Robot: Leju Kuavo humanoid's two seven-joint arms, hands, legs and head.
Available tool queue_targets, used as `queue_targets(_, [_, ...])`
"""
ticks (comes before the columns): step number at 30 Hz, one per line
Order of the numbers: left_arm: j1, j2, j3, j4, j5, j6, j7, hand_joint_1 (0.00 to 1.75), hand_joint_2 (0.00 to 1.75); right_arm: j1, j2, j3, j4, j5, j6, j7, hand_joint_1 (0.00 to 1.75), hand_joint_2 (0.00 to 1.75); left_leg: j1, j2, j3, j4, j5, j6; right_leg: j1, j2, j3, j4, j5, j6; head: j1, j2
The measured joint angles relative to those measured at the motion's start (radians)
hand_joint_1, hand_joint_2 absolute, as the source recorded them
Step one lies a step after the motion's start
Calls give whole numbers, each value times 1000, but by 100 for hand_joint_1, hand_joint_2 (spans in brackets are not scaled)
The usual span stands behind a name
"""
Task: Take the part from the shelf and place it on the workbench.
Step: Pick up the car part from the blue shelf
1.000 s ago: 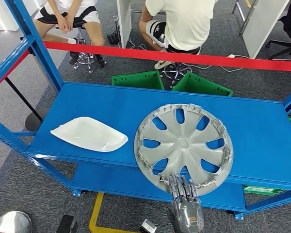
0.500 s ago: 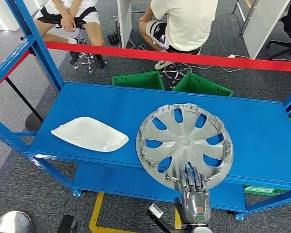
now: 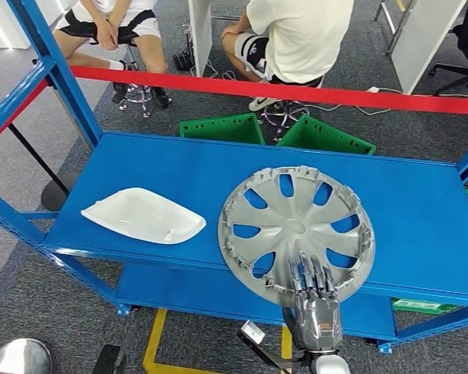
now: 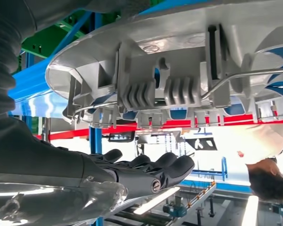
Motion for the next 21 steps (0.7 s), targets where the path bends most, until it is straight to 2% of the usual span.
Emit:
queue_targets(5, [0,0,0,0,0,0,0,0,0,-2,-1,3,0,0,0,0,0,175,0,0,0,0,0,0,0,0,0,0,0,0,0,0])
queue_targets(6, [0,0,0,0,0,0,0,0,0,-2,-1,4,0,0,0,0,4,175,0,0,0,0,0,0,0,0,0,0,0,0,0,0])
queue_targets(8, [0,-1,0,0,0,0,0,0,0,-1,-1,6,0,0,0,0,64,175,0,0,0,0,0,0,0,0,-1,0,0,0,0,0])
queue_targets(10, [0,-1,0,0,0,0,0,0,0,3,-1,8,1,0,1,0,142,175,0,0,0,0,0,0,0,0,0,0,0,0,0,0])
queue_targets(12, [0,-2,0,0,0,0,0,0,0,11,0,9,3,0,1,0,170,175,0,0,0,0,0,0,0,0,0,0,0,0,0,0])
queue_targets(13, [0,-2,0,0,0,0,0,0,0,14,1,10,5,0,1,0,175,175,0,0,0,0,0,0,0,0,0,0,0,0,0,0])
queue_targets(21, [0,-3,0,0,0,3,0,0,0,30,6,21,15,0,2,0,175,175,0,0,0,0,0,0,0,0,0,0,-1,0,0,0])
